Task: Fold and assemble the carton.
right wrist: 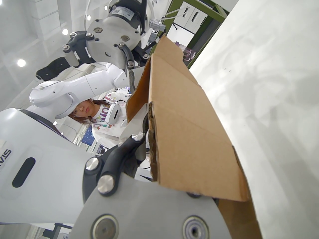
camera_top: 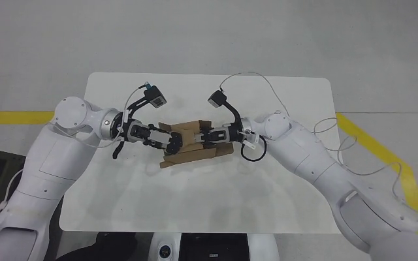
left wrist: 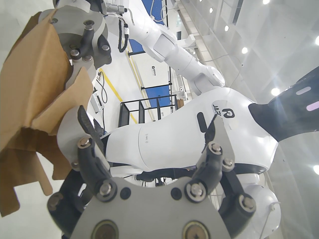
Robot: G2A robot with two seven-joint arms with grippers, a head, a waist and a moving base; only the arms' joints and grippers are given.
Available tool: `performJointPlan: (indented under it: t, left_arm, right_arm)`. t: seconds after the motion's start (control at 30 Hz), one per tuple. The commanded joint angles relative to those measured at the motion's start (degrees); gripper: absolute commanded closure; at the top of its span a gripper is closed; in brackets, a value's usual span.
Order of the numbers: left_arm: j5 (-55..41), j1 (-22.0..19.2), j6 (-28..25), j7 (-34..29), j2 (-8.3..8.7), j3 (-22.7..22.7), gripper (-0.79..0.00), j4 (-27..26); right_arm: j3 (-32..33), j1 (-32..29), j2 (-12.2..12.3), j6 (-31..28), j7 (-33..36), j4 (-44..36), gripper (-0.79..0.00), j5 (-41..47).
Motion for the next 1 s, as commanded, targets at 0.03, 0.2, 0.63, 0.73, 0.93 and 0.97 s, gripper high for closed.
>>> performJointPlan:
  t: [0.03, 0.2, 0.63, 0.73, 0.93, 0.97]
  left_arm:
    - [0.72, 0.34, 0.15, 0.45, -0.04, -0.10, -0.785, -0.08]
    - [1.24, 0.69, 0.32, 0.80, -0.14, -0.37, -0.785, -0.42]
    - [0.53, 1.89, -1.31, 1.30, -0.02, -3.51, -0.785, 0.49]
    - [0.82, 2.02, -1.35, 1.73, -0.09, -3.67, -0.785, 1.18]
    - [2.33, 1.99, -1.69, 3.02, -0.23, -3.90, -0.785, 2.76]
    - [2.56, 1.91, -1.75, 3.19, -0.27, -3.87, -0.785, 2.89]
  right_arm:
    - [-0.33, 0.09, -0.08, -0.18, -0.17, 0.03, 0.000, 0.06]
    - [-0.78, 0.31, -0.13, -0.46, -0.45, 0.02, 0.000, 0.09]
    - [0.66, 0.30, 1.72, -1.57, -1.57, 1.27, 0.000, -0.09]
    - [0.92, -0.11, 2.39, -1.43, -1.43, 0.35, 0.000, -0.13]
    - [0.71, -0.83, 3.57, -0.09, -0.09, -2.66, 0.000, -0.24]
    - [0.62, -0.88, 3.74, 0.21, 0.22, -3.12, 0.000, -0.23]
